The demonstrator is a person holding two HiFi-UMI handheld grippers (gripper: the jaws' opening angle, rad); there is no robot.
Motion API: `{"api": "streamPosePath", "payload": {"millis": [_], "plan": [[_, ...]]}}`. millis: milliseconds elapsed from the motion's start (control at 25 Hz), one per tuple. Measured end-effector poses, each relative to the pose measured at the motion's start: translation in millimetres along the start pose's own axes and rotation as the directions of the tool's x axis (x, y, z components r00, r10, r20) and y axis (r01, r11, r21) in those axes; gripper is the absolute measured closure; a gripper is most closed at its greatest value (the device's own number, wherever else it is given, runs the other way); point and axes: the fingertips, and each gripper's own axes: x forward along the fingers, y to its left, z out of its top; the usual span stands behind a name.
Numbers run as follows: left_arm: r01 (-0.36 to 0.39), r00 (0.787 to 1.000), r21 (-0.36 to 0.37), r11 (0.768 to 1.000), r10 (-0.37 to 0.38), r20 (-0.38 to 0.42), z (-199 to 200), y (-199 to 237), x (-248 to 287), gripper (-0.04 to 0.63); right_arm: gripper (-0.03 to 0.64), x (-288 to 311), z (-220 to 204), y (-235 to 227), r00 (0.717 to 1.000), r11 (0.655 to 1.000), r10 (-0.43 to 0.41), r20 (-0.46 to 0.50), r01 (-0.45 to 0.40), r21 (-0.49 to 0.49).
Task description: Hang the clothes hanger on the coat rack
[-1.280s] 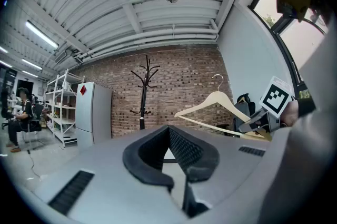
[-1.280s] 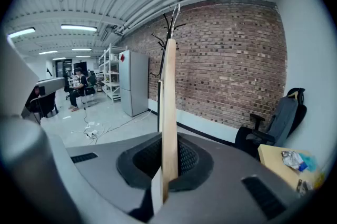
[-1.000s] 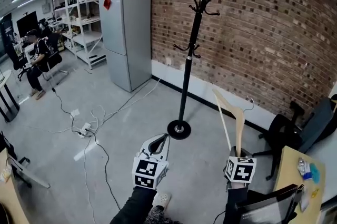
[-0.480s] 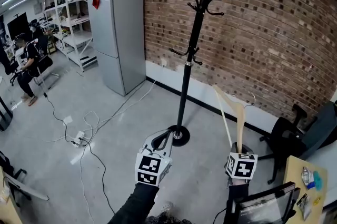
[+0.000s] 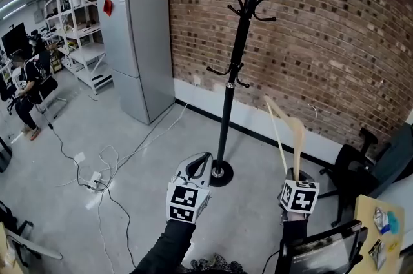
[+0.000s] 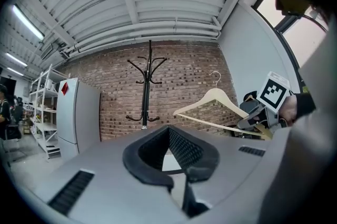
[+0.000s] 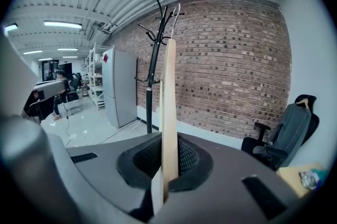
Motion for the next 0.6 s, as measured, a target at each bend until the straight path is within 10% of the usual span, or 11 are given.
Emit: {"api": "streamPosePath", "payload": {"millis": [600], "plan": [[0.000,1.000,0.005,1.000,0.000,-0.023,-5.9,16.8,94.7,0.588,0.607,87.1,55.1,-13.2,0.999,0.998,0.049,0.006,-0.049,-0.031]]}}
